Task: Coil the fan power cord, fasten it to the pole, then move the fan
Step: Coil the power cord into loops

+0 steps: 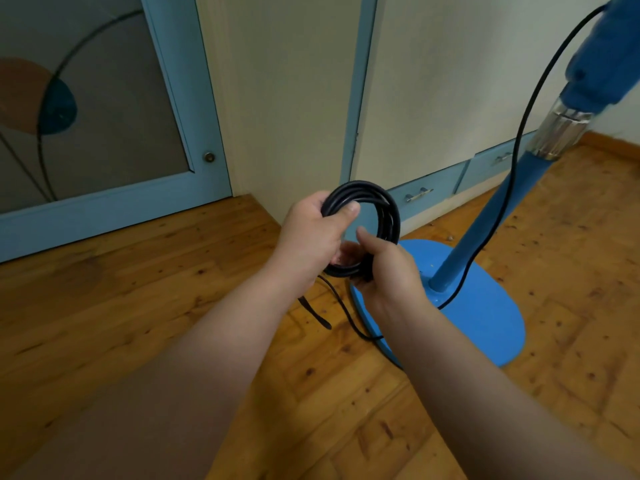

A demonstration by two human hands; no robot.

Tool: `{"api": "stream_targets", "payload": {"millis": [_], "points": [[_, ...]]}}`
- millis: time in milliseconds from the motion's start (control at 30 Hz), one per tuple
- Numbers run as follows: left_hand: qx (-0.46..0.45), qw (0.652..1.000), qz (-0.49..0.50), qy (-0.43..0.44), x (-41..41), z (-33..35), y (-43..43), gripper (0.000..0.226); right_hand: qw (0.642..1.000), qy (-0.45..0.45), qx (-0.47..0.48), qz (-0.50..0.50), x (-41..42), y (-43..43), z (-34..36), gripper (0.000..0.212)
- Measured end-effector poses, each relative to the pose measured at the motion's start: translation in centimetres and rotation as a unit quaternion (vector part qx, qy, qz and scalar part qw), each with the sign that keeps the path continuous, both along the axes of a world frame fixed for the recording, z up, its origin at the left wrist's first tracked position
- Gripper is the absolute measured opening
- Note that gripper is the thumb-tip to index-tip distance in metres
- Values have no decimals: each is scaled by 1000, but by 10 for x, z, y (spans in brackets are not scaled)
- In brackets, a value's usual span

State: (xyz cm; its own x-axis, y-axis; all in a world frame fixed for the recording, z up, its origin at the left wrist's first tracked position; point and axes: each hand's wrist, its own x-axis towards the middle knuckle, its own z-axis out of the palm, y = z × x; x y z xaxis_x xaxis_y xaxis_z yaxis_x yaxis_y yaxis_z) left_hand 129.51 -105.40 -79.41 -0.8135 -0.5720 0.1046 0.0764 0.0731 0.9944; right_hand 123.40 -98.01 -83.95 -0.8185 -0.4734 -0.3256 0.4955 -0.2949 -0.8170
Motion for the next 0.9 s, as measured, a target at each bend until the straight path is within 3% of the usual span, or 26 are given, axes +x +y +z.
{"api": "stream_targets", "payload": {"millis": [100, 233, 333, 400, 533, 700, 833, 900], "points": [[15, 1000, 0, -2, -2, -1, 3, 9, 999, -14, -52, -6, -2, -2, -2, 26], [128, 992, -15, 8, -2, -3, -3, 16, 994, -20, -103, 17, -5, -2, 0, 21], [152, 988, -23, 18, -1, -7, -4, 14, 981, -89, -172, 23, -1, -5, 2, 35], [127, 991, -25, 12, 0, -9, -3, 12, 975, -111, -190, 37, 0, -5, 2, 37], [67, 998, -11, 0, 2, -11, -8, 14, 979, -96, -170, 58, 0, -1, 4, 17], [-24, 999, 29, -16, 0, -11, -14, 14, 982, -85, -134, 100, 0, 1, 11, 21], [-173, 980, 91, -37, 3, -22, -22, 12, 995, -8, -6, 96, -8, 3, 12, 14], [-194, 975, 96, -48, 4, -27, -24, 17, 996, 22, 18, 83, -10, 4, 11, 13]]}}
